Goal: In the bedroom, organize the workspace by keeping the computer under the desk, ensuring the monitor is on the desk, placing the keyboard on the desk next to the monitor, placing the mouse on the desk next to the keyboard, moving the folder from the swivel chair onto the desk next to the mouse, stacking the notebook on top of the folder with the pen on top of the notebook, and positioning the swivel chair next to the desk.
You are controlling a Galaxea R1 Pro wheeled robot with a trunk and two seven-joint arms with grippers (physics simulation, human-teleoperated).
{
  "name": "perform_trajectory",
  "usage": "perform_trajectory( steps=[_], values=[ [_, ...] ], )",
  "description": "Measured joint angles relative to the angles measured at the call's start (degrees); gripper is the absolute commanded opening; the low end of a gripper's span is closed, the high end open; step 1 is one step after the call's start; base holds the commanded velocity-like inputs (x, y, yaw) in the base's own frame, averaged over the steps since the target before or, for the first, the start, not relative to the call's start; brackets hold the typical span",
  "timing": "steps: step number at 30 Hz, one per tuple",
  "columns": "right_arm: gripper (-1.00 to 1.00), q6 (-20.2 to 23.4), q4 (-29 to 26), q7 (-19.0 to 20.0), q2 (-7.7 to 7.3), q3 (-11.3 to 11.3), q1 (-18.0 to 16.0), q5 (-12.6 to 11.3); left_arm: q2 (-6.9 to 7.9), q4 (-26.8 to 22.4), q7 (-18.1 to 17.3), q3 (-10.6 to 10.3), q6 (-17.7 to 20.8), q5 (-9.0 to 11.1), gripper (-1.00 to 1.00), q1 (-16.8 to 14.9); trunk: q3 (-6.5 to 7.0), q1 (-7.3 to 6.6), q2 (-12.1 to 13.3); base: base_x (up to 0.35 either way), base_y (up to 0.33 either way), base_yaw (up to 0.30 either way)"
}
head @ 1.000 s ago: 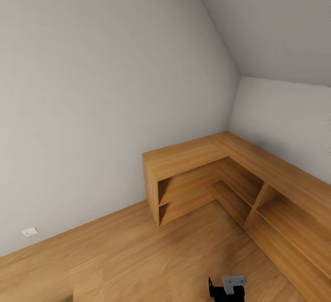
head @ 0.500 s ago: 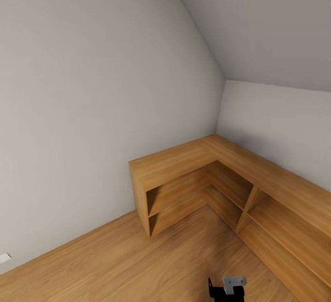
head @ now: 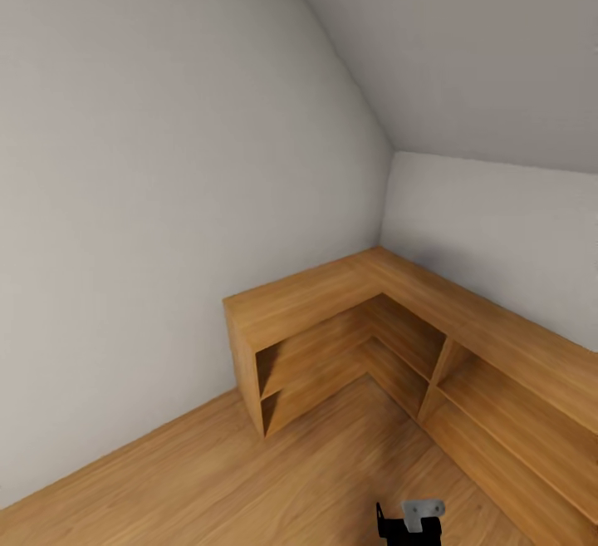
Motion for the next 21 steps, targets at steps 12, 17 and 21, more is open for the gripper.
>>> perform_trajectory(
  steps=[12, 17, 21],
  values=[
    [1.00, 0.0, 0.0, 0.0, -0.04, 0.0, 0.0, 0.0, 0.00, 0.0, 0.0, 0.0, 0.0, 0.0, 1.00, 0.0, 1.05, -0.03, 0.0, 0.257, 0.000, -0.074],
    [1.00, 0.0, 0.0, 0.0, -0.05, 0.0, 0.0, 0.0, 0.00, 0.0, 0.0, 0.0, 0.0, 0.0, 1.00, 0.0, 1.50, -0.03, 0.0, 0.319, 0.000, -0.078],
    [1.00, 0.0, 0.0, 0.0, -0.07, 0.0, 0.0, 0.0, 0.00, 0.0, 0.0, 0.0, 0.0, 0.0, 1.00, 0.0, 1.85, -0.03, 0.0, 0.300, 0.000, -0.093]
  ],
)
